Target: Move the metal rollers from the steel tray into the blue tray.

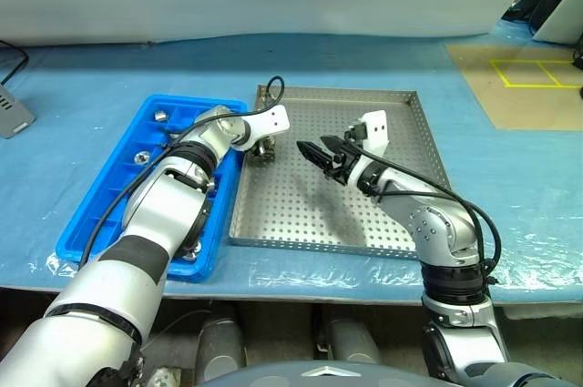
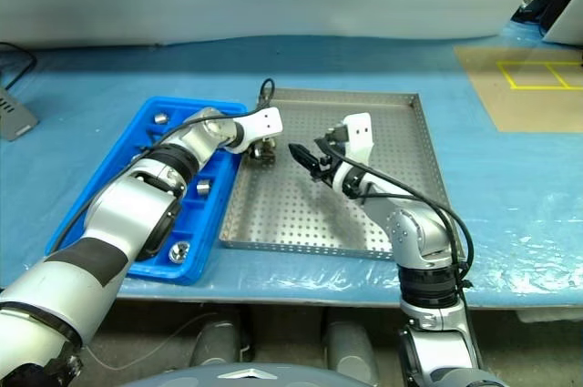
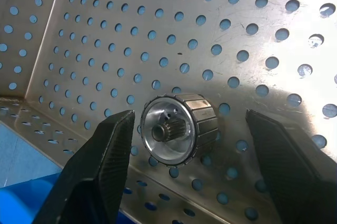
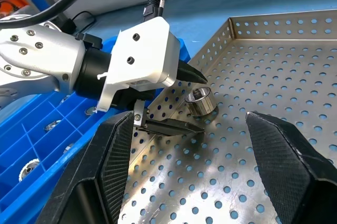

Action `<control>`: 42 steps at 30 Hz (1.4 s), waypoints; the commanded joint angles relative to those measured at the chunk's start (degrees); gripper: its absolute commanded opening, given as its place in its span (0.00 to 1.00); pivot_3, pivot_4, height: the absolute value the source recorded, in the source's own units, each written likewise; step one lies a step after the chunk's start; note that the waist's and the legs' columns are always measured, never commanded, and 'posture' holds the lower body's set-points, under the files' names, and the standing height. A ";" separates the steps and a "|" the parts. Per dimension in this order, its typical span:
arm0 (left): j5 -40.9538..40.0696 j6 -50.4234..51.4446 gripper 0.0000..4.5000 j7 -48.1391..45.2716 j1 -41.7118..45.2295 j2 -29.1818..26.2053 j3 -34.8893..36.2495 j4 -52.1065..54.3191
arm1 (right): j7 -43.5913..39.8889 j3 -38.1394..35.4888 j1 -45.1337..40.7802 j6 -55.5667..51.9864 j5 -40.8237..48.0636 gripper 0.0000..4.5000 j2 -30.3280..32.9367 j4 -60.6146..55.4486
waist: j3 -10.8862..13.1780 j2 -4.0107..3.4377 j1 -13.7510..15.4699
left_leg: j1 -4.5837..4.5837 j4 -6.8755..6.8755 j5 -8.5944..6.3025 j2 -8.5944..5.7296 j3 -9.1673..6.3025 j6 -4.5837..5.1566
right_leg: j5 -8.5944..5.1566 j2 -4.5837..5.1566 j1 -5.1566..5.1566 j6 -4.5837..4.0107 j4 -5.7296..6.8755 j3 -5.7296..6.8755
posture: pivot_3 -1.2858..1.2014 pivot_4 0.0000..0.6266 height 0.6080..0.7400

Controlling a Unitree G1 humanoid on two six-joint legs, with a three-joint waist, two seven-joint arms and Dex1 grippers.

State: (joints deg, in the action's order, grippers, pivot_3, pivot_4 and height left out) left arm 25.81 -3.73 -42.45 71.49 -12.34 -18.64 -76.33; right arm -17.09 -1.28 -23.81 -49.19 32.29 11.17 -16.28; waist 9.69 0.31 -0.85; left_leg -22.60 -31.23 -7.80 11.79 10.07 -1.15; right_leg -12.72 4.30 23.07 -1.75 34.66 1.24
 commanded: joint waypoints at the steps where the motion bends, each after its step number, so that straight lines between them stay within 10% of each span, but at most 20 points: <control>1: 0.79 1.52 0.80 -0.24 -1.81 -1.54 -0.45 -1.70 | 0.17 0.02 -1.22 0.51 0.12 0.79 -0.15 -2.04 | 0.00 0.00 -0.02 | 0.00 0.00 0.00 0.00 0.00 0.00 | 0.00 0.00 0.00 0.00 0.00 0.00 | 0.34 0.24 1.00; 13: -1.66 0.94 0.47 -2.36 -1.86 -1.84 1.93 -1.15 | -0.03 0.13 -1.75 0.67 -0.05 0.79 -0.29 -1.27 | 0.00 0.00 -0.22 | 0.03 0.11 0.01 0.00 0.02 -0.03 | -0.01 -0.01 0.08 0.01 -0.03 -0.04 | 0.34 0.24 1.00; 30: -8.79 -6.61 0.47 -13.83 -1.92 -3.93 6.79 3.22 | -0.97 0.58 -2.83 2.28 -1.24 0.79 -0.71 0.95 | 0.01 -0.02 -0.13 | -0.61 0.26 0.03 0.00 0.08 -0.05 | 0.00 -0.04 0.71 -0.02 -0.14 -0.05 | 0.35 0.24 1.00; 42: -26.58 0.81 0.47 -31.45 -17.94 -13.25 13.85 43.38 | -8.77 -1.98 -7.43 2.80 2.60 0.79 1.87 2.70 | 0.17 -0.14 0.18 | -0.69 0.26 0.02 0.05 0.14 -0.04 | -0.03 -0.01 0.90 -0.08 0.03 -0.06 | 0.41 0.24 1.00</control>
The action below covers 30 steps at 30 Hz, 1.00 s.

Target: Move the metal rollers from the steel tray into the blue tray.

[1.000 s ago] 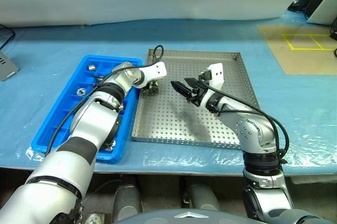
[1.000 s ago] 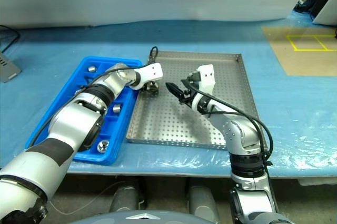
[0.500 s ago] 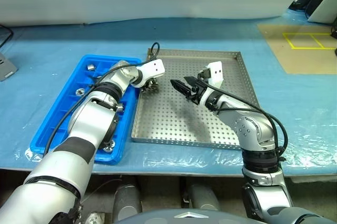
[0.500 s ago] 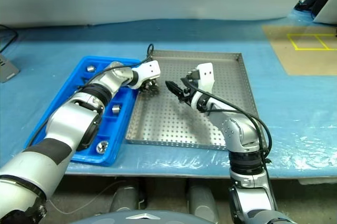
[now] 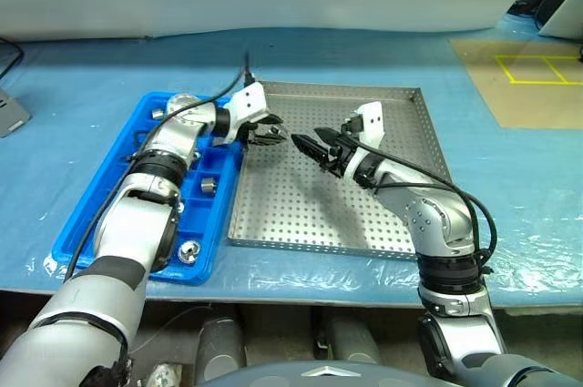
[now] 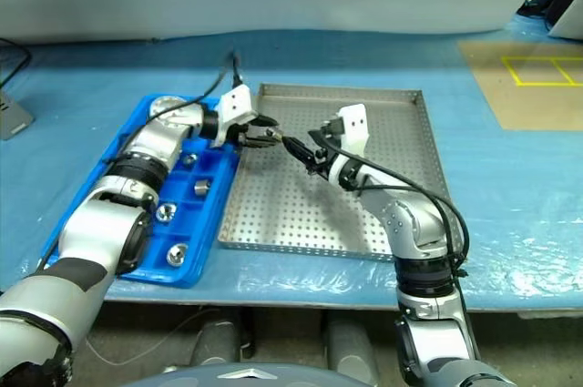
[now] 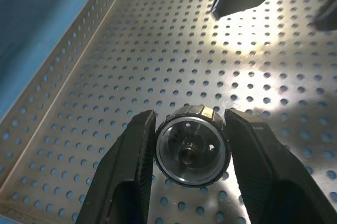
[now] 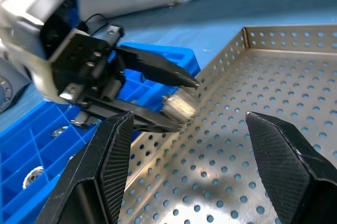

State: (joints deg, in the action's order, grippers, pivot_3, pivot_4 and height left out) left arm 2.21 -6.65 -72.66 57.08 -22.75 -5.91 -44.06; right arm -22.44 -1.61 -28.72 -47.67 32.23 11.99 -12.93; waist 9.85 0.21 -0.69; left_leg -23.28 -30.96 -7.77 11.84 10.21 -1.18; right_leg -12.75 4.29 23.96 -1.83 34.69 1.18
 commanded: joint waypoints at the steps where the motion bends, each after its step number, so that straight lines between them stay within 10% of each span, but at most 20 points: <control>1: -3.47 4.97 0.47 -1.17 -5.34 -3.96 1.02 14.84 | -4.60 -1.68 -3.10 1.38 2.99 0.79 1.60 -0.31 | 0.03 -0.05 0.17 | 0.01 0.01 0.00 0.01 0.00 0.00 | -0.01 -0.01 0.00 -0.02 0.02 0.01 | 0.41 0.24 1.00; 15: -15.33 32.28 0.47 11.42 -32.66 -23.00 20.77 56.40 | -30.25 14.56 -20.49 11.35 -5.70 0.79 5.55 18.89 | 0.27 -0.25 4.04 | -0.07 0.12 0.19 0.05 -0.08 -0.32 | -0.10 -0.05 0.16 -0.15 0.18 0.18 | 0.58 0.24 1.00; 30: -18.09 36.85 0.47 27.59 -58.46 -17.02 30.67 65.92 | -38.32 18.04 -23.56 12.16 -7.96 0.79 -0.69 22.06 | 0.26 -0.19 9.86 | -0.27 0.00 0.14 0.08 -0.30 -0.26 | -0.11 -0.02 0.23 -0.15 0.34 0.37 | 0.64 0.24 1.00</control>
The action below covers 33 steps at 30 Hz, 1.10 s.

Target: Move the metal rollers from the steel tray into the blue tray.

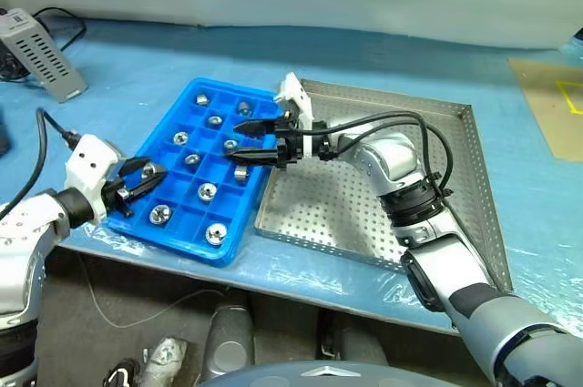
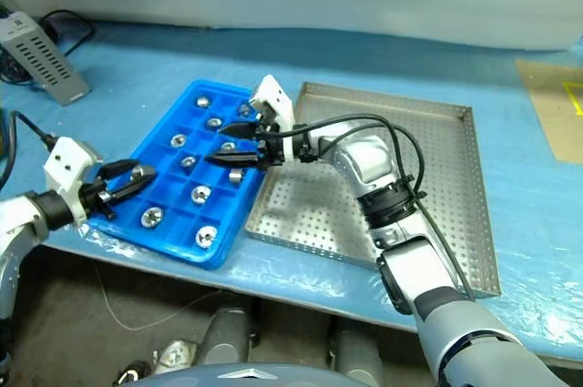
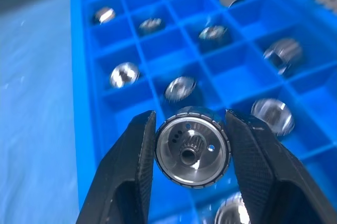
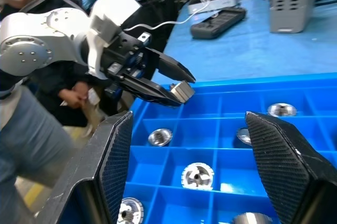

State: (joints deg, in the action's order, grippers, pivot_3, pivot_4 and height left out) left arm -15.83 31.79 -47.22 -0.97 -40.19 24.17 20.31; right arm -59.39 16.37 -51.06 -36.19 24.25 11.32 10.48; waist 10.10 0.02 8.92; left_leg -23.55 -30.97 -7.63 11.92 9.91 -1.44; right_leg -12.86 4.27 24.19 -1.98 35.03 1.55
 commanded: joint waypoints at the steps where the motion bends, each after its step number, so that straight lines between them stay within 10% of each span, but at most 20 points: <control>1: -0.44 -1.32 0.47 2.86 -0.65 0.73 0.62 1.92 | -1.64 0.09 -1.20 0.52 -0.05 0.79 0.07 -1.55 | 0.00 0.00 0.43 | 0.00 0.00 0.01 0.00 -0.02 -0.01 | 0.00 0.00 0.00 0.00 0.02 0.00 | 0.64 0.24 1.00; 33: 0.61 -5.91 0.47 16.60 -3.10 2.73 0.70 -2.72 | -0.38 0.14 0.40 -1.77 -1.89 0.79 1.22 -4.37 | -0.06 0.11 0.05 | 0.09 -0.21 0.04 -0.01 -0.09 -0.07 | 0.00 -0.03 0.01 0.02 0.36 -0.07 | 0.63 0.24 1.00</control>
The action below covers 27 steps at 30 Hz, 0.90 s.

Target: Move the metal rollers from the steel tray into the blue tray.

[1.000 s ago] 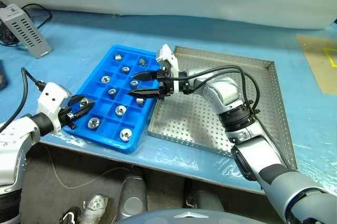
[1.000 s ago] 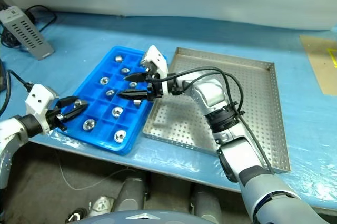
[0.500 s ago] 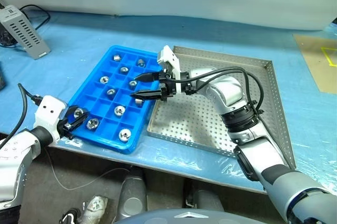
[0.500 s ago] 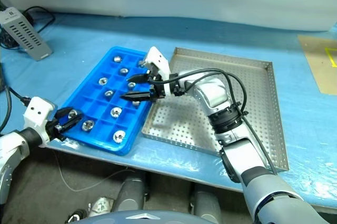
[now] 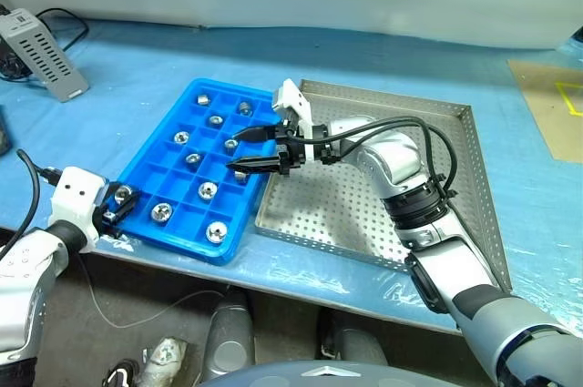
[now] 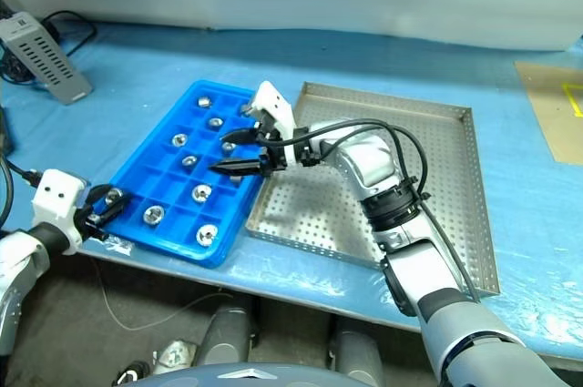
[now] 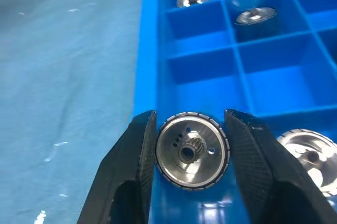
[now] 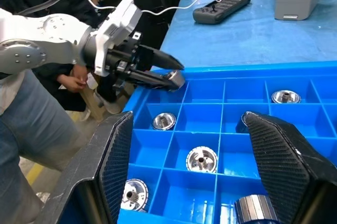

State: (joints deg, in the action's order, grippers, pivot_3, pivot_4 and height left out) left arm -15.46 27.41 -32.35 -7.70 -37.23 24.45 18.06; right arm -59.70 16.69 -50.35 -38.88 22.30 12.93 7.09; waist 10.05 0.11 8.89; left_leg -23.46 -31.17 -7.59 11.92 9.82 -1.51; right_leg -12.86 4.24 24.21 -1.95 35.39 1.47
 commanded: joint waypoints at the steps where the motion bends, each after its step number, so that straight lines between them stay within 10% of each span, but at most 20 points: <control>1: 0.18 -1.61 0.47 1.97 4.81 -0.10 0.06 -0.90 | -0.08 -0.21 -0.34 0.98 -0.01 0.79 -0.41 -0.92 | -0.01 0.02 0.12 | 0.00 -0.04 0.01 0.01 -0.01 -0.01 | 0.00 0.00 0.00 0.00 0.06 0.00 | 0.63 0.24 1.00; 18: 1.42 -2.81 0.47 1.78 11.07 0.17 -5.63 -5.82 | 2.66 -1.43 1.50 -0.33 0.12 0.79 0.38 -2.82 | -0.03 0.06 -0.23 | 0.11 -0.14 0.04 -0.02 -0.02 -0.05 | 0.00 0.00 0.00 -0.01 0.31 -0.06 | 0.60 0.24 1.00; 27: -14.65 8.54 0.47 -0.82 17.46 1.94 -8.11 10.97 | 2.83 -1.55 1.68 0.56 -0.34 0.79 0.49 -1.99 | -0.04 0.08 -0.22 | 0.07 -0.25 0.14 -0.04 -0.01 -0.20 | 0.00 0.04 -0.03 -0.03 0.35 -0.05 | 0.60 0.24 1.00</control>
State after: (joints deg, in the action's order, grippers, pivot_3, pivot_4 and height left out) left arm -27.57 34.20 -33.01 8.83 -35.35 17.35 25.66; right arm -57.05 16.43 -48.50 -39.24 21.56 13.44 6.85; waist 10.01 0.19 8.67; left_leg -23.37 -31.42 -7.44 11.88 9.81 -1.73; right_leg -12.86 4.27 24.17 -1.98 35.74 1.43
